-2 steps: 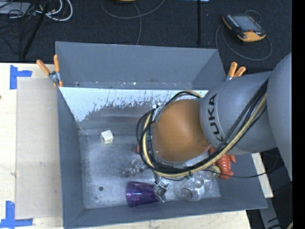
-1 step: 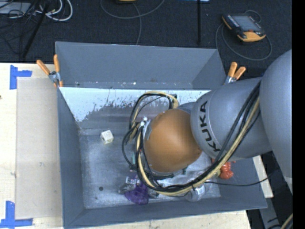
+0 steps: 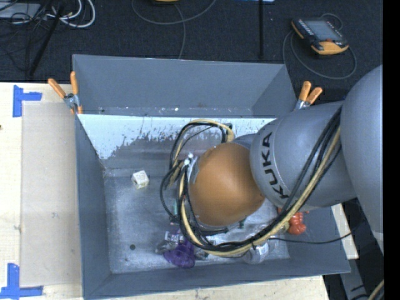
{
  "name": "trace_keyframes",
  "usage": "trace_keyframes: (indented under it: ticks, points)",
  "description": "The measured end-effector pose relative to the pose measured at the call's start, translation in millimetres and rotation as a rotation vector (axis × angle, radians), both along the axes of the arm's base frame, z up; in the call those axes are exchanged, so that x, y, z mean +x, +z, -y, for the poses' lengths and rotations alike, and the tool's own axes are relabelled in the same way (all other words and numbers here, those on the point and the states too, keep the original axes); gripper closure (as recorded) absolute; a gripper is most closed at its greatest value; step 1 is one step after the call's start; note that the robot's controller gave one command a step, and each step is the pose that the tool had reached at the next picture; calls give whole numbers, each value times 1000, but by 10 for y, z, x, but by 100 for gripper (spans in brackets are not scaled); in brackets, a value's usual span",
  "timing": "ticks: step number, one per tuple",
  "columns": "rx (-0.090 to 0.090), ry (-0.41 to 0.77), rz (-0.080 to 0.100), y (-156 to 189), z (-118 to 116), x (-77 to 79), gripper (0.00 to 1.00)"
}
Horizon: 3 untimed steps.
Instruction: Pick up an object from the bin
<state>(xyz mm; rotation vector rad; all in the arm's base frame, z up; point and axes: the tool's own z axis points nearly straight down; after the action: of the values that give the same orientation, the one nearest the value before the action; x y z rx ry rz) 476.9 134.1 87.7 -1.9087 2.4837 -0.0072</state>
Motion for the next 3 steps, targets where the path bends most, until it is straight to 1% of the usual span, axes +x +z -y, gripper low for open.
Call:
trace_keyframes:
  ticks: [1,2,3]
  points:
    - [-2,11,-18,459,-109,-61,100]
    - [0,12,-8,812,-84,-38,100]
    - [-1,2,-14,1005,-214,-2,100]
